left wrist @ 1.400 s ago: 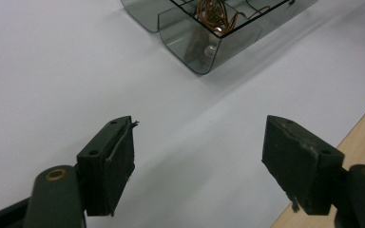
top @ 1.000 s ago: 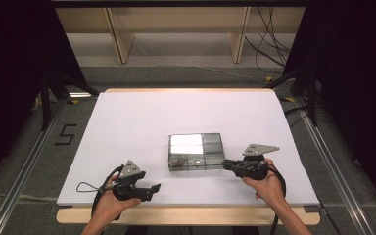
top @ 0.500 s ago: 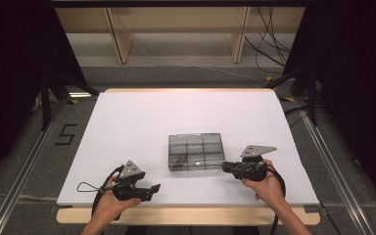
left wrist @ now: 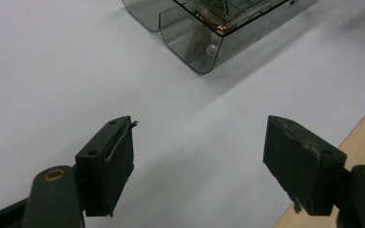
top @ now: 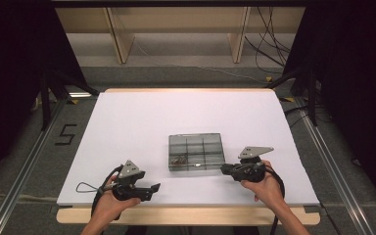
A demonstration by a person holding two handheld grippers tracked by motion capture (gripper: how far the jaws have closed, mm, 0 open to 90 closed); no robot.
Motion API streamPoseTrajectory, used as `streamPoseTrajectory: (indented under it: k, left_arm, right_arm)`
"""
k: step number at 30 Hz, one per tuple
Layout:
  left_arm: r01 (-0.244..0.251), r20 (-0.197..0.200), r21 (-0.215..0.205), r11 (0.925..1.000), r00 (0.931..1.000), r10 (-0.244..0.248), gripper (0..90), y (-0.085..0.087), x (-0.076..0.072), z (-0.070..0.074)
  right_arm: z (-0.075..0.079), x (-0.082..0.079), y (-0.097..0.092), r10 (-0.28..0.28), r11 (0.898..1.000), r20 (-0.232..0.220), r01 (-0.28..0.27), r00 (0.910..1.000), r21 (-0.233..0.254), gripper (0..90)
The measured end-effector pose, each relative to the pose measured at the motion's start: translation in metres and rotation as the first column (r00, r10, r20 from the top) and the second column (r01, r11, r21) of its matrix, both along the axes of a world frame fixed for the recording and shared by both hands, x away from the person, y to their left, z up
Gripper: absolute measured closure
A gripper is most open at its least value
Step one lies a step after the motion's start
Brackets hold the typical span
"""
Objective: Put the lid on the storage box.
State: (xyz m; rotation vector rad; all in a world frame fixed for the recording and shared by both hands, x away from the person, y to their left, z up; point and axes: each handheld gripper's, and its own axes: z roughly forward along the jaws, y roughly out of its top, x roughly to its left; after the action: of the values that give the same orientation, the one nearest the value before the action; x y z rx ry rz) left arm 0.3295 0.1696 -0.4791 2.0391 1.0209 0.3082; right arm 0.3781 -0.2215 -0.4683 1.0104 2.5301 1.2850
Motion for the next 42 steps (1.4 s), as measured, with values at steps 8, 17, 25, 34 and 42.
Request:
streamPoseTrajectory:
  k: [8, 17, 25, 34, 42]
  left_arm:
    - [0.005, 0.003, -0.007, 1.0000, 1.0000, -0.005, 25.1, -0.003, -0.002, 0.001]
    - [0.006, 0.016, -0.004, 1.0000, 0.9998, -0.006, 25.1, -0.002, -0.002, 0.004]
    - [0.014, 0.006, -0.004, 0.9999, 0.9999, -0.014, 25.0, -0.004, -0.004, 0.004]
    - [0.028, 0.001, -0.002, 0.9996, 0.9996, -0.028, 24.7, -0.008, -0.006, 0.003]
    - [0.032, -0.014, -0.014, 0.9994, 0.9994, -0.032, 24.7, -0.008, -0.006, 0.002]
  right_arm:
    - [0.004, -0.014, -0.006, -0.015, 1.000, 0.000, 0.015, 0.9999, 0.020, 80.1]
    - [0.006, -0.022, -0.021, -0.029, 0.999, -0.004, 0.029, 0.9996, 0.045, 77.6]
    - [0.004, -0.027, -0.029, -0.073, 0.995, -0.013, 0.073, 0.9973, 0.065, 53.9]
    - [-0.005, -0.039, -0.039, -0.138, 0.990, -0.038, 0.139, 0.9897, 0.033, 35.1]
    - [-0.009, -0.053, -0.048, -0.164, 0.986, -0.083, 0.166, 0.9830, 0.027, 29.7]
